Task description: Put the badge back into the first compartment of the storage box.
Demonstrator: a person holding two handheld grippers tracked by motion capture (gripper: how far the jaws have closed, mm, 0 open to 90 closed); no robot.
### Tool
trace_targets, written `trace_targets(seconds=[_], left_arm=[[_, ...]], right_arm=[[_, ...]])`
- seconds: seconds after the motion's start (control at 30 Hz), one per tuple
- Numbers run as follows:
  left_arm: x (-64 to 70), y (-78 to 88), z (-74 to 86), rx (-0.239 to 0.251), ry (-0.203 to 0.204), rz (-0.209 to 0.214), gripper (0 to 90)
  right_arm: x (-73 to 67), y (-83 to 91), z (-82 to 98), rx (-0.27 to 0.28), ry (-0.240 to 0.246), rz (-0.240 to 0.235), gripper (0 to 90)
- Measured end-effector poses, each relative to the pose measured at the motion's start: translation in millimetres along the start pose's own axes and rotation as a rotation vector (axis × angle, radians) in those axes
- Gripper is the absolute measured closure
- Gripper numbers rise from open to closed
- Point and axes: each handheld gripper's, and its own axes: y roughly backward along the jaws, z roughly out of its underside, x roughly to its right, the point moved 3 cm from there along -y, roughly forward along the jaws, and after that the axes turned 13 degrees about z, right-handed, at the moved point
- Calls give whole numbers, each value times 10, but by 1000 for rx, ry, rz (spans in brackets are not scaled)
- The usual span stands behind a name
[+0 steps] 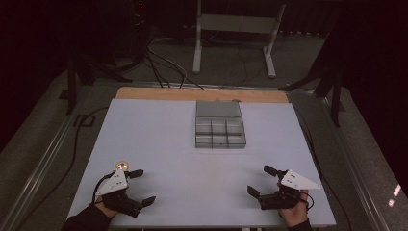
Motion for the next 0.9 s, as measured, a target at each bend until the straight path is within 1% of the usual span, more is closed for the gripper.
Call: trace_targets(seconds=[0.1, 0.17, 0.23, 0.43, 0.53, 0.63, 0.67, 0.77, 0.8, 0.83, 0.87, 0.9], left_arm=[[-11, 4, 5, -3, 1, -10, 0], [-12, 3, 6, -2, 6, -6, 0], [-14, -3, 10, -17, 4, -11, 0], [-12, -14, 15, -35, 4, -13, 0], [-14, -16, 14, -35, 8, -9, 0], [-17, -19, 8, -38, 7, -8, 0], [-11, -21, 8, -34, 8, 3, 0], [-2, -23, 18, -48, 6, 8, 0], [23, -21, -1, -45, -3, 19, 0], [23, -21, -1, -45, -3, 19, 0], [56, -20, -33, -42, -9, 36, 0], [71, -20, -50, -44, -14, 38, 0]], right_arm=[[-1, -4, -2, 1, -5, 0, 0], [4, -7, -2, -1, -5, 1, 0], [8, -15, -6, 2, -6, 3, 0], [-8, -41, -5, -5, 14, 6, 0], [-10, -61, 13, -26, 20, 4, 0], [-18, -71, 22, -32, 24, 2, 0], [-18, -75, 23, -39, 27, 2, 0], [-23, -74, 1, -22, 11, -6, 0], [-30, -71, -2, -19, 13, -6, 0], [-30, -71, -2, -19, 13, -6, 0], [-45, -59, -9, -17, 10, -12, 0], [-50, -53, -15, -12, 5, -14, 0]])
